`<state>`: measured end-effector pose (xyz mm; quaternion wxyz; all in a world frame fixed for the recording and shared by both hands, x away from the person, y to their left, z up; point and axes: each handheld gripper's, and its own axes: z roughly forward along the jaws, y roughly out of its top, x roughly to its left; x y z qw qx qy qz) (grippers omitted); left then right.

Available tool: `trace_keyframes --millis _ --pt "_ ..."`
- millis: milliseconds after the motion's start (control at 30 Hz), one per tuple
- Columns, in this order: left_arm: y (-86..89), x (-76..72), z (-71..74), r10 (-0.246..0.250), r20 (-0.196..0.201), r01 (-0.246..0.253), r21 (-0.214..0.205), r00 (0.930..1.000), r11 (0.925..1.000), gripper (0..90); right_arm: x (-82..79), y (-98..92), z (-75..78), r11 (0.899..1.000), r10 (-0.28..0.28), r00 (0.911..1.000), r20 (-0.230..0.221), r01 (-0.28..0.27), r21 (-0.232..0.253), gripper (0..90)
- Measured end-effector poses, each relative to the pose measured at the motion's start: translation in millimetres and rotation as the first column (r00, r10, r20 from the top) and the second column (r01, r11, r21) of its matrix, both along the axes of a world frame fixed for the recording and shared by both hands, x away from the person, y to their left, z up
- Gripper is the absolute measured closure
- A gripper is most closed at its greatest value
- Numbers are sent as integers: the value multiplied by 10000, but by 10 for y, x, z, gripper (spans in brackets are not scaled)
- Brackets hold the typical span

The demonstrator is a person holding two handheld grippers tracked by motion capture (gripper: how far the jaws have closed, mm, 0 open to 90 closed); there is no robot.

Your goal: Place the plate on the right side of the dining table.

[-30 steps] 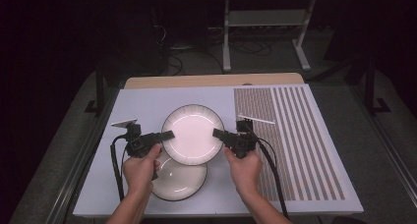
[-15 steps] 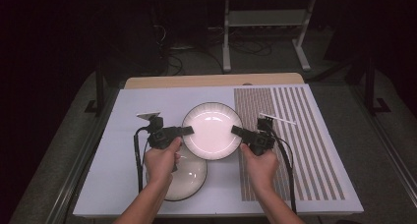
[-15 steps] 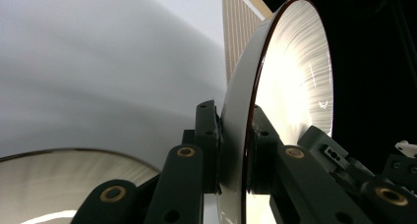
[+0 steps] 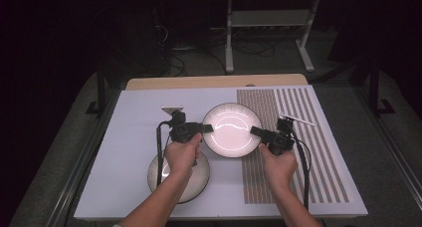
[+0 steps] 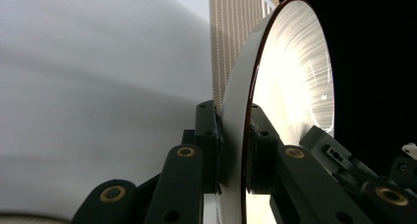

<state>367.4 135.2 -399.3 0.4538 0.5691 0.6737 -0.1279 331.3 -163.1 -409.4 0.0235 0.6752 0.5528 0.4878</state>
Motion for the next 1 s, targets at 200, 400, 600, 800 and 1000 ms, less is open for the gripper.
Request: trace_keyframes --millis 200,400,600,800,1000 --pt "-206 76 -34 -225 -115 225 -32 9997 9997 788 22 -188 -8 9996 -252 9996 -101 251 -93 744" --pt "-475 145 -71 -491 -70 490 -19 9988 9988 789 39 -403 -23 9985 -538 9983 -232 536 -125 743" --pt "-661 188 -120 -590 -106 589 -73 9982 9982 788 43 -570 -38 9974 -674 9974 -246 667 -284 743" --pt "-890 237 -173 -798 -72 798 -65 9968 9968 788 33 -776 -65 9943 -1030 9940 -369 1019 -313 742" --pt "-1162 306 -228 -1121 -67 1121 -56 9937 9937 787 21 -1020 -102 9904 -1326 9904 -390 1308 -454 742"
